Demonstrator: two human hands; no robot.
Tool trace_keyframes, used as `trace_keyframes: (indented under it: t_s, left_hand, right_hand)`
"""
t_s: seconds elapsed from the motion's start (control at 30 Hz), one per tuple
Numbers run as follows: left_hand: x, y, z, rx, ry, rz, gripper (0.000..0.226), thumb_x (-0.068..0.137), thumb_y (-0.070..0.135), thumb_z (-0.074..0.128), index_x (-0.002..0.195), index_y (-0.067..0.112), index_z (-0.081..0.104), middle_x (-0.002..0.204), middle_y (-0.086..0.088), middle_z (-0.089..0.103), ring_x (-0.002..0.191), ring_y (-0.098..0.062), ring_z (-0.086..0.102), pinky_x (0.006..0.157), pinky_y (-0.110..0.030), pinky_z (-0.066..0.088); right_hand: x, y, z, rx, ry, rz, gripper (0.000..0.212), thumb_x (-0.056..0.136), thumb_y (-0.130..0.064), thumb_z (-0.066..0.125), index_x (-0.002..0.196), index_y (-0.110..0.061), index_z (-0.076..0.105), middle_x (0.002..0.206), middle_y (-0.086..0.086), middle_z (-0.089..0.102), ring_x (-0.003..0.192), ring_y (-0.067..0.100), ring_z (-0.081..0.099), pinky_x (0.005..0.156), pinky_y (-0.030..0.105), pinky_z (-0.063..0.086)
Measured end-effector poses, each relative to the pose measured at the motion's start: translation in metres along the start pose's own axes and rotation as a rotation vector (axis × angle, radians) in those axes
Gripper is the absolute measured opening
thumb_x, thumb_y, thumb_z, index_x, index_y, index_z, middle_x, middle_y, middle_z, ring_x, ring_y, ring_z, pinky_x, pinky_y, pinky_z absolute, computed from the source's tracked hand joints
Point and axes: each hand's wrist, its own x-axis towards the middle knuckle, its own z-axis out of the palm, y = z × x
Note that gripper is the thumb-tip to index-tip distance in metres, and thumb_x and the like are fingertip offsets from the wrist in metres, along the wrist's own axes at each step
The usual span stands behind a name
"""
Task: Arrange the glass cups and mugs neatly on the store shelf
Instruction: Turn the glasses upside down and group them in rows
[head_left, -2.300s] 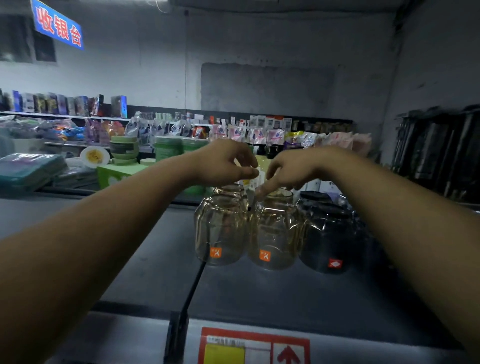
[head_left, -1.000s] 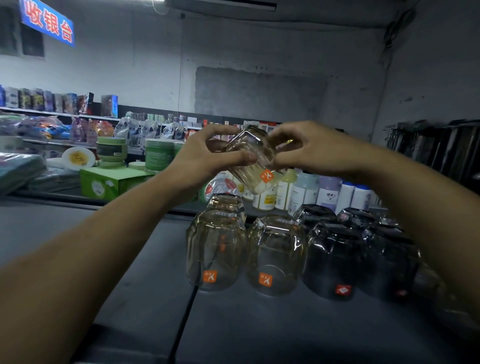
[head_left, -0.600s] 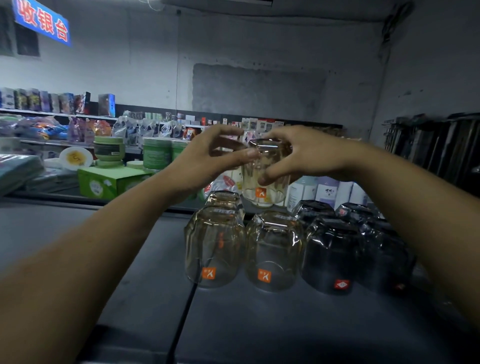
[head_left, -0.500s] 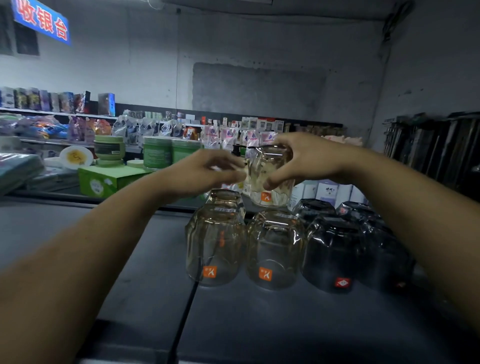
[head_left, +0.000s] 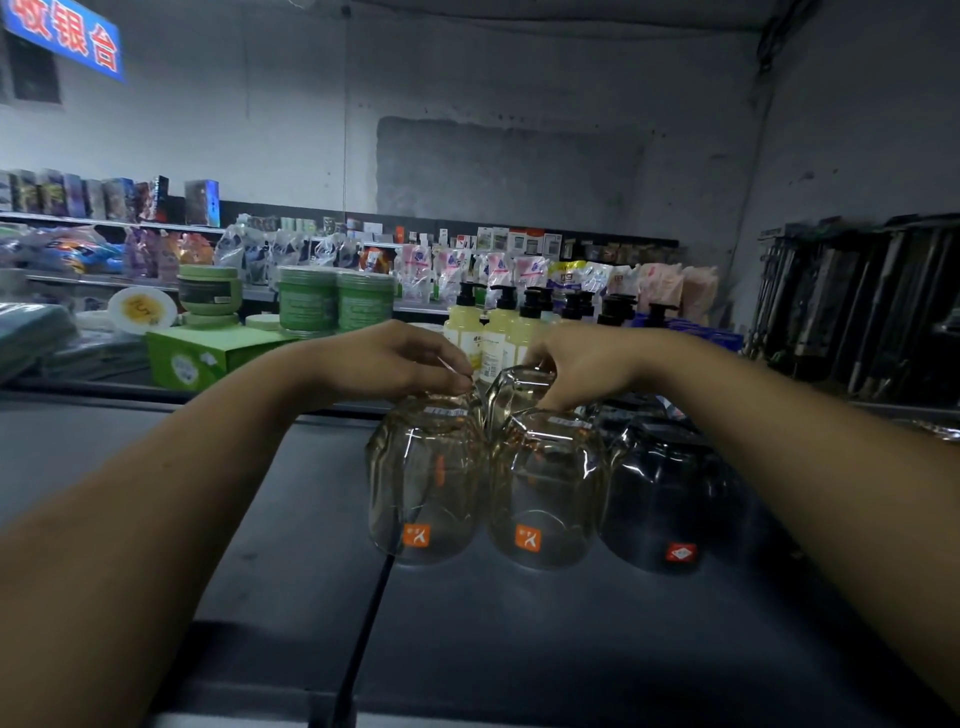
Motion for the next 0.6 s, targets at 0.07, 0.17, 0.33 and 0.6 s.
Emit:
trace_keyframes:
  t_s: [0.07,0.17,0.33,0.6]
  left_hand:
    - [0.0,0.0,0.0,-0.001,-0.007,-0.003,0.023,0.088,0.033,0.075,0.109,0.022,0.076,0.113,-0.006,0.075,0.115,-0.034,0.066,0.106,-0.06,0.046]
    - [0.001,0.0,-0.001,0.014,-0.019,-0.007,0.027,0.085,0.04,0.078,0.108,0.026,0.076,0.113,-0.005,0.075,0.115,-0.034,0.065,0.106,-0.061,0.046]
    - [-0.003,0.012,-0.005,0.07,-0.06,-0.055,0.031,0.087,0.039,0.075,0.114,0.024,0.073,0.114,-0.004,0.074,0.109,-0.029,0.069,0.093,-0.047,0.058]
    - [-0.055,0.031,-0.013,0.113,-0.086,-0.005,0.049,0.082,0.054,0.064,0.13,0.041,0.062,0.126,0.034,0.063,0.119,0.012,0.057,0.1,-0.017,0.044]
  right_hand:
    - [0.002,0.002,0.005,-0.009,-0.029,-0.003,0.041,0.088,-0.02,0.075,0.126,-0.009,0.064,0.115,0.005,0.069,0.1,0.018,0.066,0.094,0.036,0.055]
    - [0.005,0.004,0.01,-0.002,-0.045,-0.007,0.037,0.089,-0.02,0.074,0.124,-0.012,0.065,0.113,0.004,0.07,0.101,0.02,0.067,0.097,0.041,0.055]
    - [-0.006,0.001,-0.003,0.0,-0.068,-0.011,0.053,0.092,-0.036,0.072,0.138,-0.014,0.057,0.134,0.0,0.061,0.117,0.018,0.059,0.106,0.038,0.048]
    - [-0.08,-0.003,-0.023,0.239,0.073,-0.112,0.076,0.08,-0.064,0.063,0.146,-0.028,0.05,0.149,-0.013,0.052,0.132,0.002,0.051,0.114,0.033,0.041]
